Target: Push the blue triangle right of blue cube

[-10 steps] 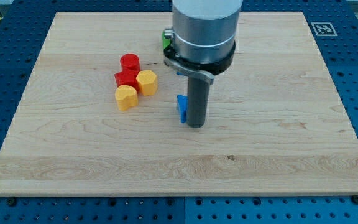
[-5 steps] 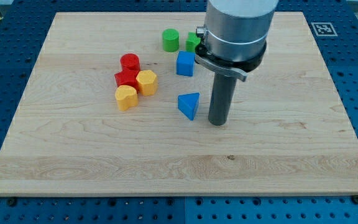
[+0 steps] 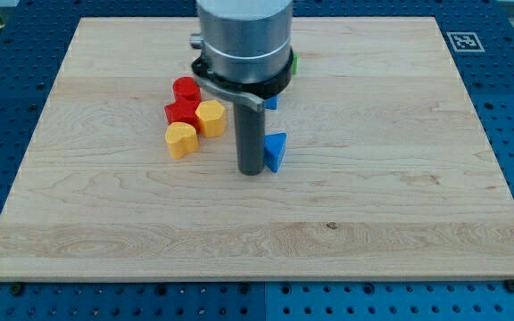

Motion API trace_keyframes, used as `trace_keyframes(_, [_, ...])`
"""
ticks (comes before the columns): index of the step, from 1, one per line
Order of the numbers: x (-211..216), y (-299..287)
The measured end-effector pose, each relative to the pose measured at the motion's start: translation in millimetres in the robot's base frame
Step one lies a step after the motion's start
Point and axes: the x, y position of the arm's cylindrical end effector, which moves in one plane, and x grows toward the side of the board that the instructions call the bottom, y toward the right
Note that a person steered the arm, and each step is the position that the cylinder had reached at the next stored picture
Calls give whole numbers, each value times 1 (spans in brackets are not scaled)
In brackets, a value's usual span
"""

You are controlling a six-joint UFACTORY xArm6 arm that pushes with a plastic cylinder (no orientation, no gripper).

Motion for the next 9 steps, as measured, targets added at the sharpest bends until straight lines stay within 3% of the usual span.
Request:
trace_keyframes(3, [-14,36])
trace_keyframes(8, [-138,32])
trace_keyframes(9, [-143,32])
